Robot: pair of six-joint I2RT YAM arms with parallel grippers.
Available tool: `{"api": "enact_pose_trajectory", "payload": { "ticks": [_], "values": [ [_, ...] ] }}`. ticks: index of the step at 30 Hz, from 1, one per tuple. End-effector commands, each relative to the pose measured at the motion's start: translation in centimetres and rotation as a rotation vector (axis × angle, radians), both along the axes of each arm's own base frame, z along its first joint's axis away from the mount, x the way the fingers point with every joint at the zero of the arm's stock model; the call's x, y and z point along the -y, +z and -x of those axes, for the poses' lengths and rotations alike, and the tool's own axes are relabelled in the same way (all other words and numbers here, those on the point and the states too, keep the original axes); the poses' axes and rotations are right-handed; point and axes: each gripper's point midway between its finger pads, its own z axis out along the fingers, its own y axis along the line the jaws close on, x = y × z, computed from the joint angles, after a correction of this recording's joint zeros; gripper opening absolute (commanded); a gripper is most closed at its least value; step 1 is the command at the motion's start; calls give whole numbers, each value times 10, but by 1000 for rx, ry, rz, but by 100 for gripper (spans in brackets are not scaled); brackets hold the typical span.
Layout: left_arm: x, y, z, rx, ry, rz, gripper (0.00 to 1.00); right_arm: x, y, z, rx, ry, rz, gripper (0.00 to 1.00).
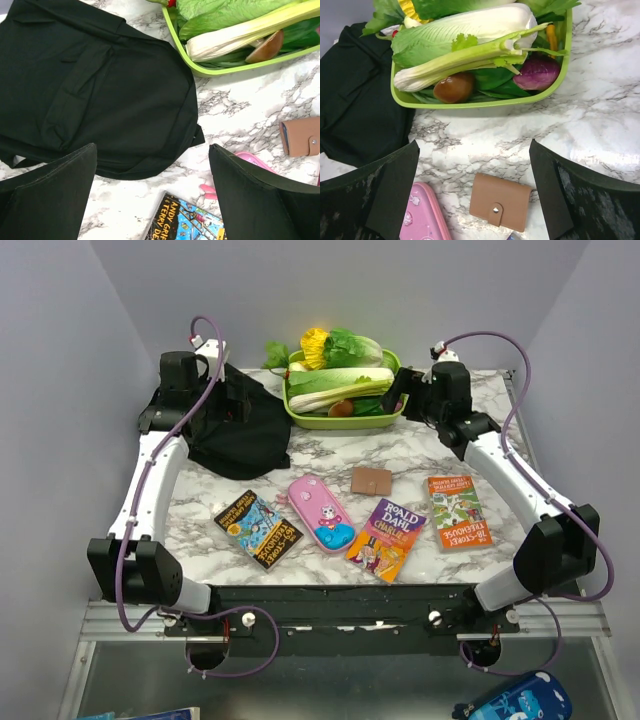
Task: Pack the student bag
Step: Move the student bag to the center of the board.
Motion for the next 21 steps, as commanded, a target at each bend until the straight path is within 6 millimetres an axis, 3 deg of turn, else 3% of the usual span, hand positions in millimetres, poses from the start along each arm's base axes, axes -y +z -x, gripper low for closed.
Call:
{"api": "enact_pose_trajectory", "payload": {
  "ticks": [1,4,8,11,15,16,17,21],
  "values": [
    [5,4,-14,11,-3,26,99,0,5,-4,20,-12,66,100],
    [13,-16,-26,-14,-41,17,99,-9,9,-1,41,24,89,100],
    [25,-69,-37,-97,-103,-89,99,-23,16,9,91,65,198,100],
    [32,-97,-38,-140,-140,-141,99,-28,11,16,77,77,263,100],
    [33,-115,-43,-146,-156,-160,99,-18,-1,26,29,40,278,100],
    [33,-119,-42,-153,-163,-165,99,-15,4,30,35,20,257,100],
    [36,-125,-42,-158,-182,-181,99,-12,-5,36,16,16,255,100],
    [45,-146,-34,-185,-233,-239,99,-10,1,46,78,25,217,100]
  ]
}}
